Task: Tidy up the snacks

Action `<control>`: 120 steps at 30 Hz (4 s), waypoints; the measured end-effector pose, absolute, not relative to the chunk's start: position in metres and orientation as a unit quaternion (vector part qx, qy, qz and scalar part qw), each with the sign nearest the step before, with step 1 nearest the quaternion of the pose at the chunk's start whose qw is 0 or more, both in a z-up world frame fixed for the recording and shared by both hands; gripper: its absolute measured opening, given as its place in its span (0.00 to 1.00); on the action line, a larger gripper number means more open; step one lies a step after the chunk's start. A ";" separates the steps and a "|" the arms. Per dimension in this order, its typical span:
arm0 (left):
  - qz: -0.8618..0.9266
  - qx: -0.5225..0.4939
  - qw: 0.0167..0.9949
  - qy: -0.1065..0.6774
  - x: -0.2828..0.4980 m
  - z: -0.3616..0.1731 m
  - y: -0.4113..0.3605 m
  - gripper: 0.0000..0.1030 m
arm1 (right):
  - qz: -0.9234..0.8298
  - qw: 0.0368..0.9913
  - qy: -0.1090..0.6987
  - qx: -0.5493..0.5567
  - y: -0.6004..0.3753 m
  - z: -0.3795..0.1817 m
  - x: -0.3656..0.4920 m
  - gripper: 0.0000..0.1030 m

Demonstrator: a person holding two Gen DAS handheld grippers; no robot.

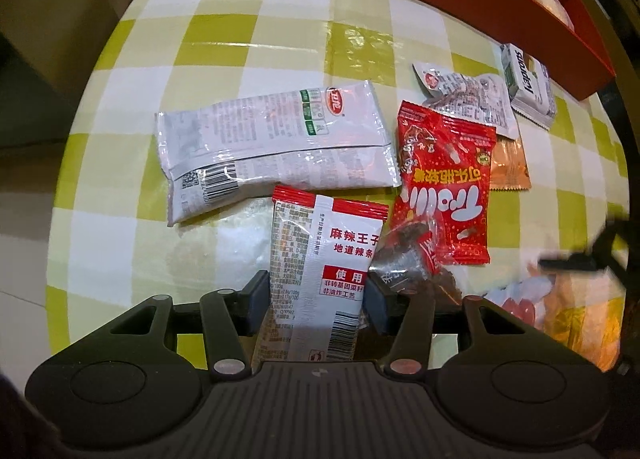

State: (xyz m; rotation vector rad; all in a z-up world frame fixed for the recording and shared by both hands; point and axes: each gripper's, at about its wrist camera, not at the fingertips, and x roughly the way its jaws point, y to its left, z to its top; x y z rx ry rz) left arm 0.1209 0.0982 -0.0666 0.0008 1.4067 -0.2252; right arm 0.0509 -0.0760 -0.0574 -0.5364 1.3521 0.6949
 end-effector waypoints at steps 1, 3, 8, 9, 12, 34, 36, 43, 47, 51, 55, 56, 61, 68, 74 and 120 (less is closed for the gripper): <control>-0.103 -0.001 0.756 0.646 0.122 -0.066 0.099 0.57 | 0.314 0.690 0.611 -0.230 -0.079 -0.059 0.045 0.86; -0.104 0.001 0.757 0.646 0.121 -0.065 0.098 0.58 | 0.325 0.692 0.597 -0.243 -0.082 -0.056 0.033 0.86; -0.099 0.002 0.757 0.646 0.121 -0.064 0.097 0.58 | 0.359 0.672 0.561 -0.325 -0.077 -0.045 0.023 0.87; -0.097 0.002 0.756 0.647 0.121 -0.064 0.097 0.59 | 0.367 0.668 0.556 -0.332 -0.074 -0.045 0.024 0.87; -0.095 0.005 0.757 0.646 0.121 -0.063 0.094 0.62 | 0.376 0.658 0.553 -0.345 -0.055 -0.055 0.033 0.87; -0.077 0.035 0.764 0.639 0.121 -0.064 0.084 0.88 | 0.201 0.788 0.570 -0.120 -0.140 -0.045 0.065 0.79; -0.072 0.040 0.766 0.638 0.119 -0.064 0.081 0.90 | 0.204 0.783 0.575 -0.121 -0.139 -0.052 0.063 0.80; -0.058 0.056 0.777 0.625 0.113 -0.066 0.076 1.00 | 0.197 0.791 0.565 -0.131 -0.135 -0.064 0.063 0.91; -0.048 0.053 0.787 0.613 0.101 -0.068 0.080 1.00 | 0.191 0.788 0.572 -0.126 -0.132 -0.069 0.063 1.00; -0.047 0.027 0.769 0.637 0.095 -0.072 0.087 1.00 | 0.184 0.784 0.576 -0.139 -0.127 -0.070 0.058 1.00; -0.071 0.024 0.772 0.631 0.094 -0.075 0.086 1.00 | 0.193 0.787 0.574 -0.121 -0.132 -0.069 0.059 1.00; -0.078 0.012 0.771 0.632 0.097 -0.077 0.088 1.00 | 0.196 0.787 0.572 -0.120 -0.132 -0.070 0.059 1.00; -0.097 0.030 0.778 0.620 0.098 -0.078 0.087 1.00 | 0.204 0.787 0.569 -0.124 -0.134 -0.068 0.057 1.00; -0.077 0.045 0.775 0.626 0.092 -0.075 0.094 0.88 | 0.182 0.797 0.565 -0.111 -0.148 -0.057 0.054 0.79; -0.066 0.039 0.780 0.621 0.096 -0.062 0.091 0.57 | 0.179 0.797 0.569 -0.095 -0.150 -0.052 0.049 0.75; -0.086 -0.031 0.827 0.555 0.125 -0.004 0.027 0.51 | 0.135 0.856 0.498 -0.011 -0.176 0.014 0.079 0.72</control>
